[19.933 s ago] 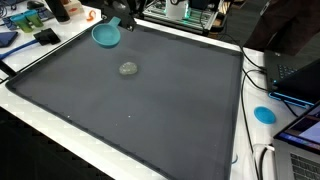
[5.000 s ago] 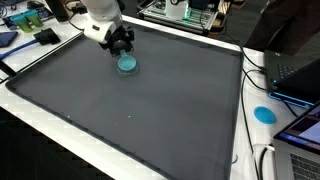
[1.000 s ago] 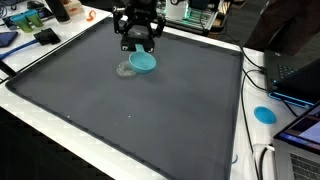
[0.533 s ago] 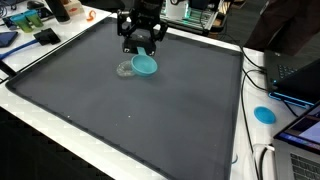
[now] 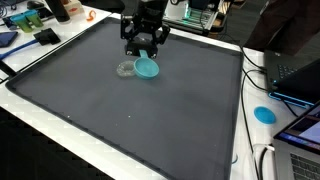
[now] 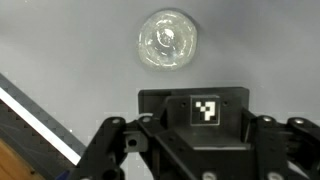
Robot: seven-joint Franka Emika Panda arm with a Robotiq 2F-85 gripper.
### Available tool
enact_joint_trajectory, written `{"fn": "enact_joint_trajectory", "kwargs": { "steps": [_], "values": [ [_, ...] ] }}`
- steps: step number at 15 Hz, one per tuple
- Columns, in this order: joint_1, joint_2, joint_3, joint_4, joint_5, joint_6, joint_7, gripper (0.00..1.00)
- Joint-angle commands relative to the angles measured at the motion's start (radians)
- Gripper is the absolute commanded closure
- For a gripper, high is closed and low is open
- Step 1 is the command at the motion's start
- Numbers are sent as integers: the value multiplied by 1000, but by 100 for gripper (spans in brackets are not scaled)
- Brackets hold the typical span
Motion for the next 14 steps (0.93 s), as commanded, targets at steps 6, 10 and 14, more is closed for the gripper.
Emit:
{"fn": "enact_joint_trajectory", "kwargs": {
  "steps": [6, 10, 14],
  "values": [
    [13, 33, -9, 24, -22, -21, 21, 69],
    [11, 51, -8, 46, -10, -31, 11, 69],
    [5, 72, -7, 84, 8, -56, -4, 69]
  ]
}}
